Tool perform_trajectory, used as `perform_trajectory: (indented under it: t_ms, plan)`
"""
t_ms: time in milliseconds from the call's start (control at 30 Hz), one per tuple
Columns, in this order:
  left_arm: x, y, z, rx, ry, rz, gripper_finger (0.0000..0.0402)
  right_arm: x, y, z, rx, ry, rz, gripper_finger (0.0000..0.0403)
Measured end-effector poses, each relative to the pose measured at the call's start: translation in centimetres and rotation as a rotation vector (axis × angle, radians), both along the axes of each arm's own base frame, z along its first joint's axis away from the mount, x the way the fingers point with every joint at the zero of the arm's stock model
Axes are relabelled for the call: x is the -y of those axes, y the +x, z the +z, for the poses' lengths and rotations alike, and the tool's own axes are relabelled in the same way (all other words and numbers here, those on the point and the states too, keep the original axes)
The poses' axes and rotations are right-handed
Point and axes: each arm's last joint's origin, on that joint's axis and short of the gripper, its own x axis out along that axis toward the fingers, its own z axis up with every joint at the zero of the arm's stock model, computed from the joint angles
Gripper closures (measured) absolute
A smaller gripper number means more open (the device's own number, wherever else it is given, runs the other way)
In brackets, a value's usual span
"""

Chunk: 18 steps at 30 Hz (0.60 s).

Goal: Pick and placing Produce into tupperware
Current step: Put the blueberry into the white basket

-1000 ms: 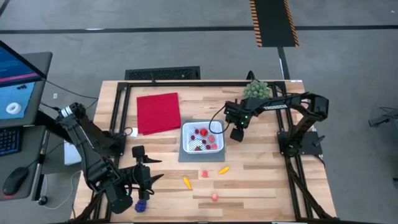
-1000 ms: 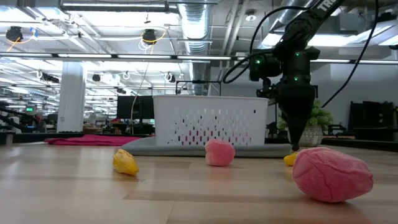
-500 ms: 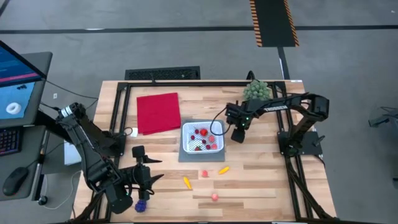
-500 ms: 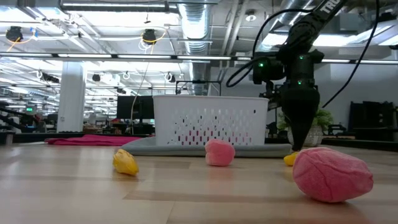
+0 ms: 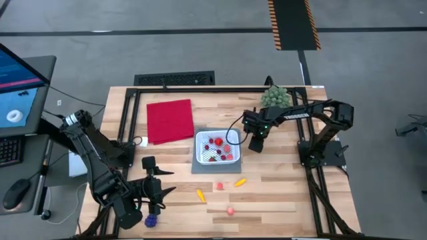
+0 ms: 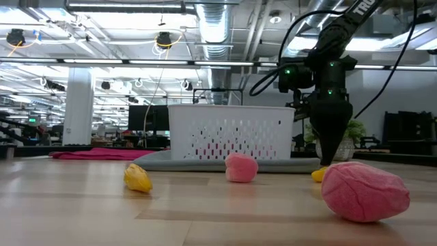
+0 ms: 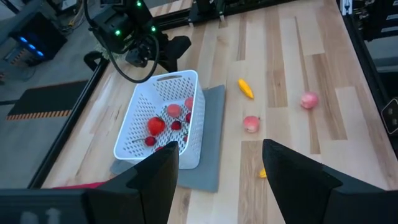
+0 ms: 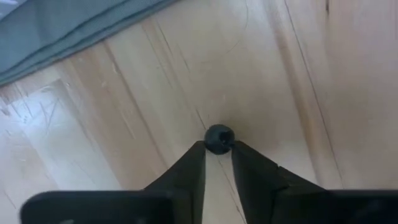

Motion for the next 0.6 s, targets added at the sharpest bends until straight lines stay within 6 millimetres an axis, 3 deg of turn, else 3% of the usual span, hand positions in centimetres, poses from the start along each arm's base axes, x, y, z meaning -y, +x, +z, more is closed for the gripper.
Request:
perform_trajectory:
  t_ms: [300, 600]
  plan:
    - [0.0, 0.0, 0.0, -0.001, 0.004, -0.003, 0.0178, 0.0, 0.0, 0.2, 0.008, 0.003, 0.012, 0.0327]
    - [0.0, 0.0, 0.0, -0.002, 0.004, -0.002, 0.0178, -0.4, 1.5, 1.8, 0.064, 0.012, 0.059, 0.0328]
